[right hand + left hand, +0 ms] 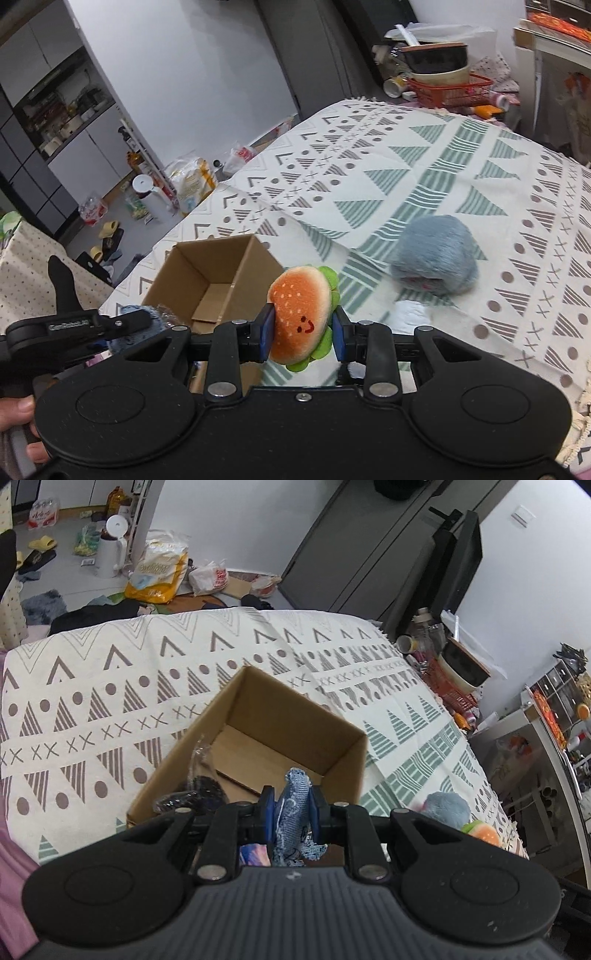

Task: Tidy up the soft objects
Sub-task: 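Lower the blue-gray toy into the box with the left tool while the right tool drops the hamburger in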

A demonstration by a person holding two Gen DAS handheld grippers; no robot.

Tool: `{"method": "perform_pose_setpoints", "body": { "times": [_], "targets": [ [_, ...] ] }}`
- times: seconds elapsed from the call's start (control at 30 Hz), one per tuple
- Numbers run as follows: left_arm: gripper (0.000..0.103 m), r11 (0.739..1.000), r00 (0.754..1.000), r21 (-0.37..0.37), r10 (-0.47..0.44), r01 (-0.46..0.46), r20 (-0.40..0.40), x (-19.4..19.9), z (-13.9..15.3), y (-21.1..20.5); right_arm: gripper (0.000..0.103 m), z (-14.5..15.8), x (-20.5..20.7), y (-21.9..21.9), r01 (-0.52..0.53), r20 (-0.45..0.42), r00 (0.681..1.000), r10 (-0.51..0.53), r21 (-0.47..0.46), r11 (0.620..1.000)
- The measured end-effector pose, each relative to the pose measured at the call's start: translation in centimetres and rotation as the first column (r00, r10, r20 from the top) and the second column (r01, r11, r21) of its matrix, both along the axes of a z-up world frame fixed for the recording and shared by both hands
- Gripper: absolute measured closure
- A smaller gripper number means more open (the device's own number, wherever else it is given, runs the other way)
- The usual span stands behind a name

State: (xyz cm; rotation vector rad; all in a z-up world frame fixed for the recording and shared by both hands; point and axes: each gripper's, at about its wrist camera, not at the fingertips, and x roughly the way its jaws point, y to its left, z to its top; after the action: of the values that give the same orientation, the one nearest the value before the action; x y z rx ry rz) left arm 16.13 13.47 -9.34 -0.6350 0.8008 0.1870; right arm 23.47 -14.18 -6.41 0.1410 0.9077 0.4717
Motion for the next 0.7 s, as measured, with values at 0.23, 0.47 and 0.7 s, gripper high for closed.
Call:
{"method": "perform_pose_setpoints", "body": {
  "times": [0.23,0.47,0.7],
  "targets": [
    [0.085,0.999,1.0,-0.037,-0.004,0.004,0.021,1.6,-1.2,1.6,0.072,0.5,0.4,3.0,-0.027,-0.012,1.0,0.027,-0.031,0.999],
    [0.084,0.999,0.999,-0.042,0.005,-0.003,0.046,2.9,-2.1,3.2,0.072,0.9,1.1,6.0,-0.041,-0.042,0.998,0.038,-0.063,0.997],
    [0.084,0.999,0.998,-0.045,0.013,-0.01,0.056,4.2,-3.3,5.7,0.072,1.0,2.1,9.9,-0.084,-0.065,0.995,0.078,-0.088,0.993]
  ]
}}
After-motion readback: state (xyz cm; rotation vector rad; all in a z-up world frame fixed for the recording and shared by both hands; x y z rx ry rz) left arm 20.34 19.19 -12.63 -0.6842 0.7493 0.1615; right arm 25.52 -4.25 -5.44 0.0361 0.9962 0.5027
